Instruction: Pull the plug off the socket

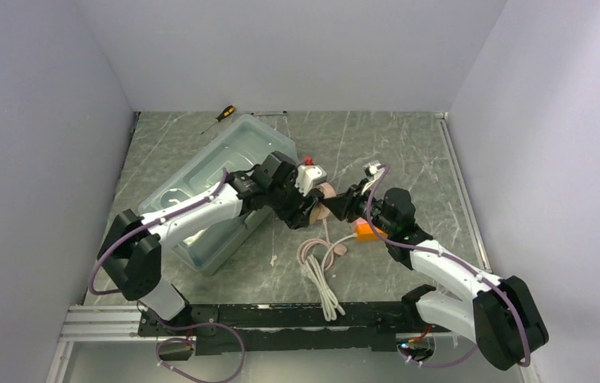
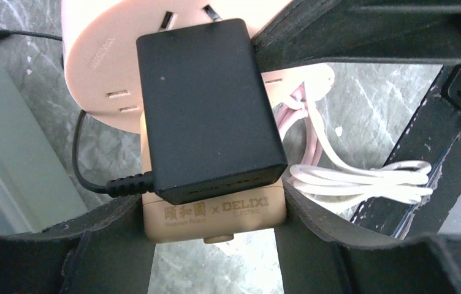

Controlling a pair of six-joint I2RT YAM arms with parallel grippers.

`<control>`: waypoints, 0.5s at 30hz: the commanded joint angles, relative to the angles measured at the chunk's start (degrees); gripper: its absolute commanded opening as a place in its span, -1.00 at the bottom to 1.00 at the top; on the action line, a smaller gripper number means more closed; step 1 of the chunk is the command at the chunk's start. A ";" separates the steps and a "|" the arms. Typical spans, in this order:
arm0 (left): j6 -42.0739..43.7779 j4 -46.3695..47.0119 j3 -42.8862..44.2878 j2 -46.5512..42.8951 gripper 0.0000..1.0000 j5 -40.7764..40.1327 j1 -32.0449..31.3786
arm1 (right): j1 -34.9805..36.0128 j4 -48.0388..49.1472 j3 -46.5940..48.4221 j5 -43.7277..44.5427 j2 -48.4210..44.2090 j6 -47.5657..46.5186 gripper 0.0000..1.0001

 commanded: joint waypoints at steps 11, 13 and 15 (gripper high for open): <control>0.86 1.21 1.20 -6.31 -1.00 -0.39 1.01 | -0.16 4.36 0.55 7.81 -1.55 -0.85 -1.00; -0.67 3.15 0.70 -6.22 -1.00 -0.06 1.01 | -0.16 -0.02 1.61 15.05 -1.90 -0.96 -1.00; -3.82 4.62 0.24 -5.77 -1.00 0.43 0.94 | -0.11 -2.22 2.18 18.64 -1.77 -0.53 -1.00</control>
